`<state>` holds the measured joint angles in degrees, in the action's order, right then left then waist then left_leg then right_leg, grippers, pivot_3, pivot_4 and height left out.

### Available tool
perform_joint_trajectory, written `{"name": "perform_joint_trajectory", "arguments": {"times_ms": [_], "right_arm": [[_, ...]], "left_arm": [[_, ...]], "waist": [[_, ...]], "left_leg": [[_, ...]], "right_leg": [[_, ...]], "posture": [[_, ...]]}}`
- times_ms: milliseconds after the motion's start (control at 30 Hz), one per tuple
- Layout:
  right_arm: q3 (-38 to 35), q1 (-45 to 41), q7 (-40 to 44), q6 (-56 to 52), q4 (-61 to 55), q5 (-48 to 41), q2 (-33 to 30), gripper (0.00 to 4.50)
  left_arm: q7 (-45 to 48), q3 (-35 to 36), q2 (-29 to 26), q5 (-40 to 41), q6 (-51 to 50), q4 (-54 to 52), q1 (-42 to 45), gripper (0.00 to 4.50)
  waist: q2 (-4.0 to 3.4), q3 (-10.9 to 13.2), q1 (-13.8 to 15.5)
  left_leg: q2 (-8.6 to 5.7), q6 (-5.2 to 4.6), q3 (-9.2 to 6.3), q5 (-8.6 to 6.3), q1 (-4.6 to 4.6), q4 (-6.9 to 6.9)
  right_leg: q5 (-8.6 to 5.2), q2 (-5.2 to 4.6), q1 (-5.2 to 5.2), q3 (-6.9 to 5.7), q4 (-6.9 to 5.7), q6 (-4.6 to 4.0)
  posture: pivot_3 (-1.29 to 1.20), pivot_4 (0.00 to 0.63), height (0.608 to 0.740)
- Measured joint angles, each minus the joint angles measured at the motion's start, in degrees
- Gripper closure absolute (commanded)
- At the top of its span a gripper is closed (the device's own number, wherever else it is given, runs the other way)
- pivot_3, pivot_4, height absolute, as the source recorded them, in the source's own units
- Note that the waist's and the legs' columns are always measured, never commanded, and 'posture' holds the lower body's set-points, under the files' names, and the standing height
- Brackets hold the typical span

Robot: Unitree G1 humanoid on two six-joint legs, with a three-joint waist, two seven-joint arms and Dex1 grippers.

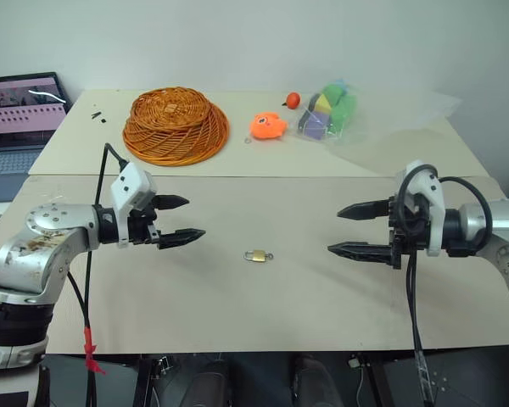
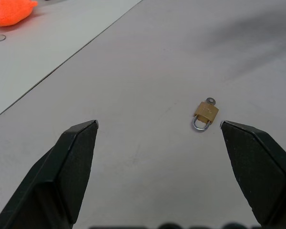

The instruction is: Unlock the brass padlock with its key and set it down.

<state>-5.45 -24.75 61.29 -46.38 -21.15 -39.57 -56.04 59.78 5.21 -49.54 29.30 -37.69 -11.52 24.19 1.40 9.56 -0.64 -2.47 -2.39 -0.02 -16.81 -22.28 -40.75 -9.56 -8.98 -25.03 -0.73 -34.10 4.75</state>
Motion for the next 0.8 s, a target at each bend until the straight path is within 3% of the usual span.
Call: {"name": "perform_joint_trajectory", "arguments": {"times_ms": [167, 367, 800], "right_arm": [[0.4, -2.6, -0.2, 0.3, 2.3, 0.3, 1.8, 0.00], [0.4, -3.3, -0.4, 0.8, 2.7, 1.2, 2.1, 0.00], [-1.3, 2.0, -5.0, 0.6, -0.7, 1.3, 1.9, 0.00]], "left_arm": [[-2.4, 0.8, 3.6, 2.7, -1.9, 0.8, 3.5, 0.12], [-0.7, 3.0, 4.1, 8.2, -5.1, 2.7, 7.1, 0.12], [9.9, -12.6, 8.1, -5.8, 13.4, 13.8, 13.1, 0.12]], "waist": [[0.01, 0.0, 0.1], [0.01, 0.0, -0.1], [0.01, 0.0, 0.5]], "left_leg": [[-0.01, 0.01, -0.03, 0.01, 0.00, -0.06], [-0.07, 0.04, -0.01, 0.01, -0.02, -0.02], [-0.11, 0.01, 0.03, -0.01, -0.07, -0.04]], "right_leg": [[0.02, -0.01, 0.01, -0.02, 0.00, 0.00], [0.02, 0.03, -0.02, 0.00, 0.02, 0.01], [0.03, 0.02, 0.00, -0.01, 0.05, -0.01]], "posture": [[0.00, 0.150, 0.739], [0.00, 0.150, 0.739], [0.00, 0.150, 0.739]]}}
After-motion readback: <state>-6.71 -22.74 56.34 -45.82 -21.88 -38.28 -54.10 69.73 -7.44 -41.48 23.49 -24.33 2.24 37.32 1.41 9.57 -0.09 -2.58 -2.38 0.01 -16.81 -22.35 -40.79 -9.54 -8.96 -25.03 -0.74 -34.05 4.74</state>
